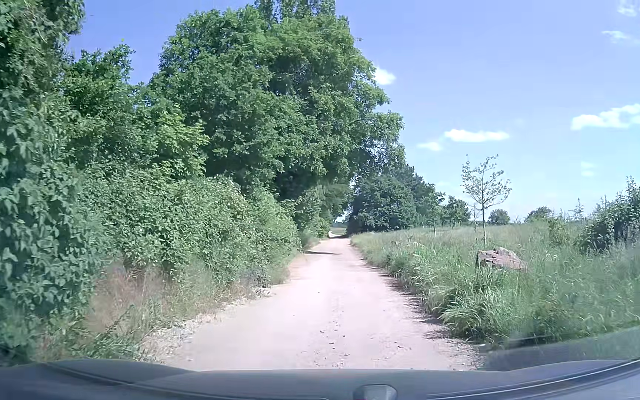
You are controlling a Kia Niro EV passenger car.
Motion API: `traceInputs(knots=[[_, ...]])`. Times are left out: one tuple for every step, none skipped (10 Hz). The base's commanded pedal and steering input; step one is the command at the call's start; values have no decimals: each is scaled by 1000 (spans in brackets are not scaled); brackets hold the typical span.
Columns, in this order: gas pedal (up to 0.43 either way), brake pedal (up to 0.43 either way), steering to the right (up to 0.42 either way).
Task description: Follow the waypoints while adhering to traffic rules and regulations
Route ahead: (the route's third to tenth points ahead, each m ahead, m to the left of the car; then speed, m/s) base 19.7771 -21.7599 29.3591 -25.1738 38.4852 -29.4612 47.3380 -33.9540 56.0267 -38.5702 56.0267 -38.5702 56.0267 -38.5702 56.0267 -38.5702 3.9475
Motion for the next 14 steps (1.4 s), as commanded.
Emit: traceInputs(knots=[[0, 30, 16], [0, 30, 17], [0, 30, 17], [0, 30, 17], [0, 30, 16], [0, 30, 13], [0, 30, 11], [0, 30, 11], [0, 37, 11], [0, 43, 11], [0, 55, 11], [0, 61, 11], [0, 73, 11], [0, 73, 9]])
